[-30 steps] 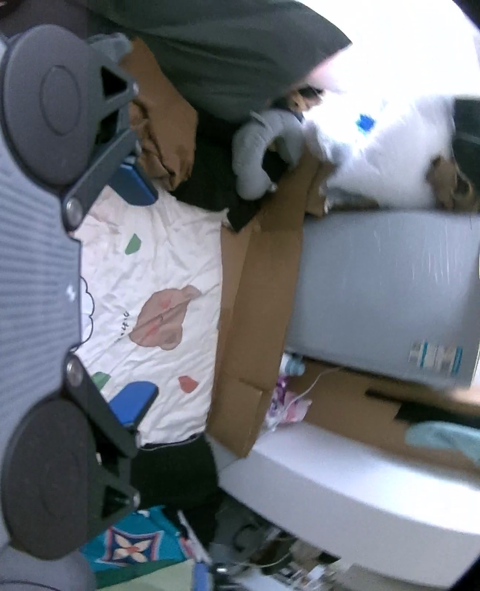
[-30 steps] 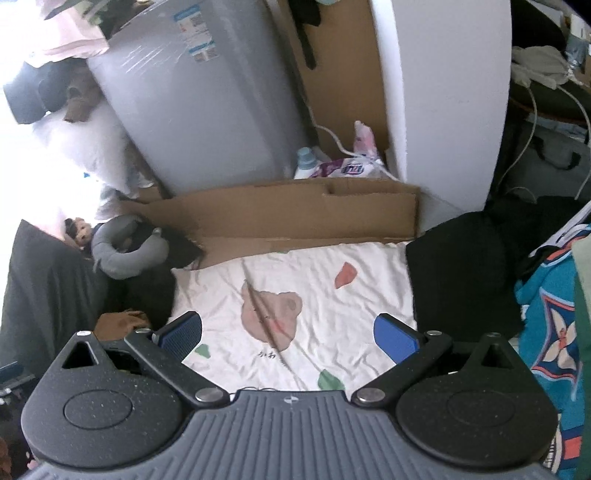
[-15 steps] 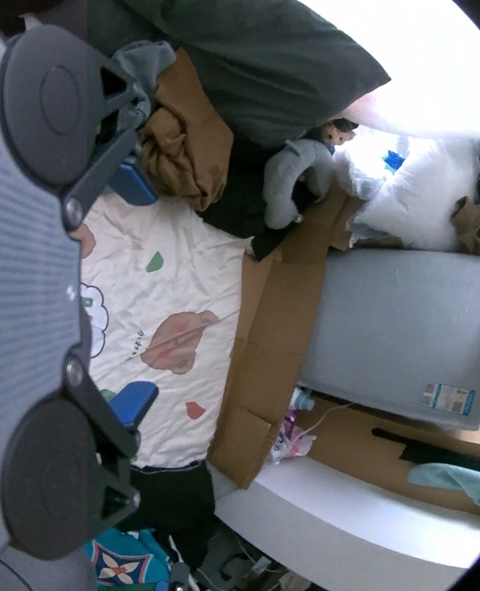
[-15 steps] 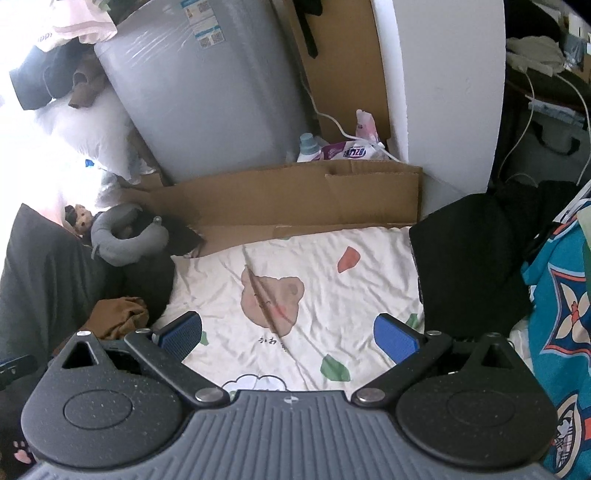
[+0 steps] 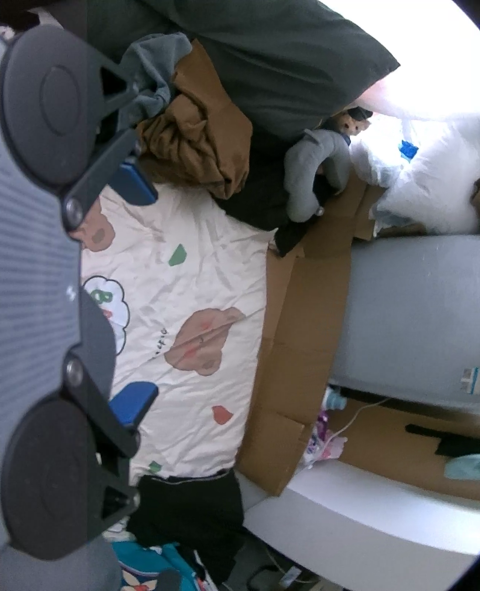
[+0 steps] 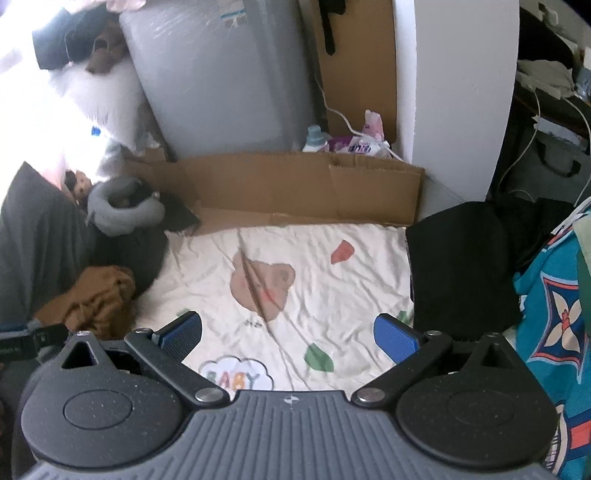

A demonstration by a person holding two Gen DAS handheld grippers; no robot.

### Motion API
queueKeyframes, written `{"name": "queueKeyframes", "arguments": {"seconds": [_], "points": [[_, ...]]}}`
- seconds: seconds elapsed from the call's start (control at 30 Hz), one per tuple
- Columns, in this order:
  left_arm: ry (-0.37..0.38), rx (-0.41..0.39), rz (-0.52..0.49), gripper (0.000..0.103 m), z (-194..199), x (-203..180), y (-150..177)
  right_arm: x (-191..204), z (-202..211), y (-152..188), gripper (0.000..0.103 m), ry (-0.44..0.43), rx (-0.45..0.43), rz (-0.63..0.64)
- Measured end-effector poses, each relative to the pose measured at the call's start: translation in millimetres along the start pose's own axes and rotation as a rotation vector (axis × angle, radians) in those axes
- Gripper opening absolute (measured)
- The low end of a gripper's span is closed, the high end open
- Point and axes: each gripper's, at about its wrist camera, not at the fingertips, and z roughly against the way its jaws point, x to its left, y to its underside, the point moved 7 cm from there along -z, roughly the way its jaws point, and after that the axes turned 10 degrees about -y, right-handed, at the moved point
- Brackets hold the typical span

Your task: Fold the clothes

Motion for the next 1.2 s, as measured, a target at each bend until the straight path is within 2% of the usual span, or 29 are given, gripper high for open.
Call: {"name": "queueKeyframes", "arguments": {"seconds": [0.13,0.3,0.43,0.6,0.7,0.8,0.97,1.2], "points": [[0.018,0.017,-0.008,0.103,-1.2,-15.3,5.2,-2.4,-5.0,9.1,0.102,-0.003,0.011,-0.019],[-0.025,-0.003,-0.045,0.103,-2.8,-25.3,7.7,3.3,-12.3,18.6,0.102,-0.004,0.028,0.0],[-0.027,0.022,-0.038,0.102,-9.1,-28.1,10.1,0.5,-18.5,20.8,0.102,0.02,0.035,-0.01],[-0.043,0.011,-0.061,0.102,-7.6,-31.6,12.6,10.0,-26.9,25.4,0.102,0.015,0.085,0.043],[-0.033,0.014,-0.032,0.102,-7.6,-26.7,14.2,15.1,-28.7,26.4,0.102,0.024,0.101,0.078],[-0.032,0.014,-0.006,0.103,-7.6,-21.9,14.8,12.6,-27.8,25.8,0.102,0.023,0.103,0.065],[-0.055,-0.002,-0.027,0.102,-8.4,-24.5,13.7,8.3,-27.2,25.9,0.102,0.005,0.098,0.037],[-0.076,-0.019,-0.053,0.102,-9.4,-27.0,12.1,6.9,-28.9,25.2,0.102,0.038,0.093,0.053]]}}
